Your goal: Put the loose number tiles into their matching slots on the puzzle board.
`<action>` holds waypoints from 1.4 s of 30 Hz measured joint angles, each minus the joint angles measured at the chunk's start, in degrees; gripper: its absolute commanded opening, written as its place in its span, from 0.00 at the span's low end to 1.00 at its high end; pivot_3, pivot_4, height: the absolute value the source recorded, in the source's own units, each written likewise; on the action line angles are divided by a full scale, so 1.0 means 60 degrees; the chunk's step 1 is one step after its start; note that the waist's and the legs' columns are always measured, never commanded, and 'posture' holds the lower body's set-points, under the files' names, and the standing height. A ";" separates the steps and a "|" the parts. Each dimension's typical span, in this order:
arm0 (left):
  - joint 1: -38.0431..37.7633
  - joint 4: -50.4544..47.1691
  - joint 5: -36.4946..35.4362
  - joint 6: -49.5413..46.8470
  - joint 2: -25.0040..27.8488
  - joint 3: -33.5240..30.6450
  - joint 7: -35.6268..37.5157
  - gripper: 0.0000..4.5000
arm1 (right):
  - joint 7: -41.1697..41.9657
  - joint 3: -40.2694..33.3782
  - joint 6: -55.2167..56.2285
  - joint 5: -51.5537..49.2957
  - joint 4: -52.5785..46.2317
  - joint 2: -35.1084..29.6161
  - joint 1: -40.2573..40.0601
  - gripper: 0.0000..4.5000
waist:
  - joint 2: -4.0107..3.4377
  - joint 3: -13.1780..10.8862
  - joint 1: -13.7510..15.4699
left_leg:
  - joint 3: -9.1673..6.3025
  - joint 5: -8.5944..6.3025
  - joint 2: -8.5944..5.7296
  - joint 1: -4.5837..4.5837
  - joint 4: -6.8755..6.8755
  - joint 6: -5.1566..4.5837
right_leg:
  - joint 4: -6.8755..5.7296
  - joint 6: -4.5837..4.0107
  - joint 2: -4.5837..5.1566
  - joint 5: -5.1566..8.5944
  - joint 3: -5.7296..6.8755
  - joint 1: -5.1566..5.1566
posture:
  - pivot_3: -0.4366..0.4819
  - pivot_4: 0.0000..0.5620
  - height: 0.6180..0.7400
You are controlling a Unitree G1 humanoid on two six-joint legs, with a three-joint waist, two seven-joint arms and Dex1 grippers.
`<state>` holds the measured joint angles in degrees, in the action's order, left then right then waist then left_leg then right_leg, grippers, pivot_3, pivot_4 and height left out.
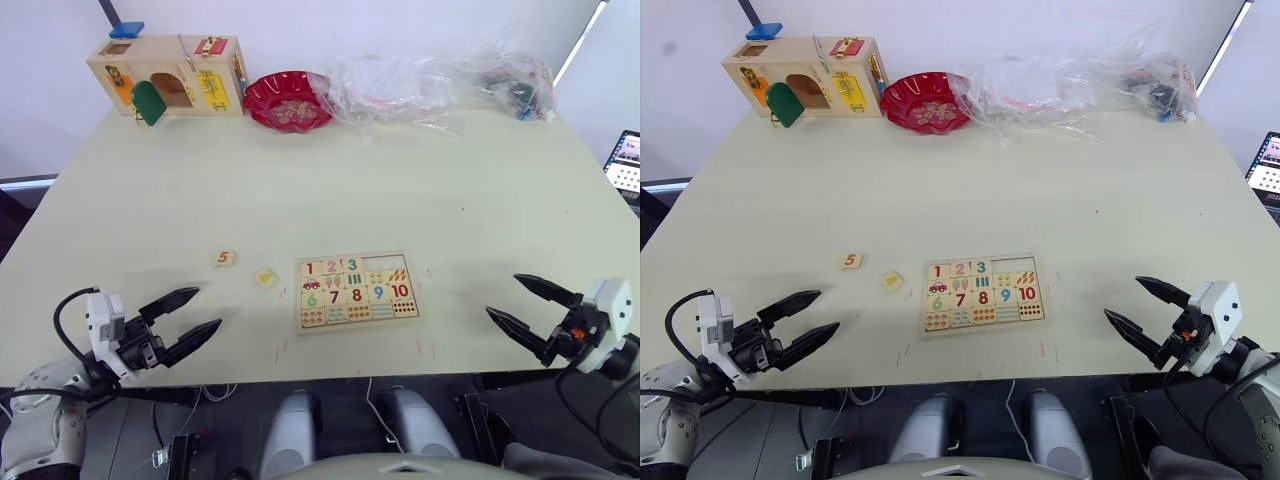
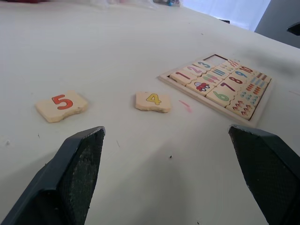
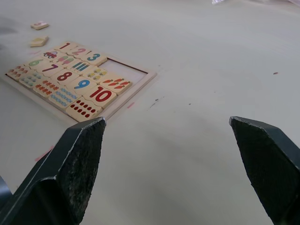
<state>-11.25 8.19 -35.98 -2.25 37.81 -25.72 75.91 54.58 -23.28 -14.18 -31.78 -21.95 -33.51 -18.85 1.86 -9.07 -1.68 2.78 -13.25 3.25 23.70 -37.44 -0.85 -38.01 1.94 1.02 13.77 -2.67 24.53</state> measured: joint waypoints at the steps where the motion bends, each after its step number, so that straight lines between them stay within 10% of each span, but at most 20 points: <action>1: 0.0016 0.0020 0.0004 0.0010 0.0000 0.0007 0.0017 1.00 | 0.0000 0.0005 0.0001 0.0001 0.0000 0.0000 0.0002 0.98 | 0.0000 0.0000 0.0000 | 0.0000 0.0000 0.0000 0.0000 0.0000 0.0000 | 0.0000 0.0000 0.0000 0.0000 0.0000 0.0000 | 0.48 0.27 1.00; 42: 0.0616 0.0270 0.0167 0.0050 0.0036 0.0204 0.0308 1.00 | 0.0192 0.0346 0.0176 -0.0040 0.0065 -0.0161 0.0318 0.98 | 0.0002 0.0003 0.0015 | -0.0005 0.0000 -0.0001 -0.0006 -0.0008 -0.0001 | -0.0004 -0.0004 -0.0002 -0.0005 0.0004 -0.0013 | 0.48 0.27 1.00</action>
<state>-7.55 9.81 -34.98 -1.95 38.02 -24.49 77.76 55.73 -21.20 -13.13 -32.02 -21.56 -34.48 -16.95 1.88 -9.06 -1.59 2.75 -13.25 3.25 23.66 -37.49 -0.86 -38.03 1.92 1.01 13.74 -2.65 24.45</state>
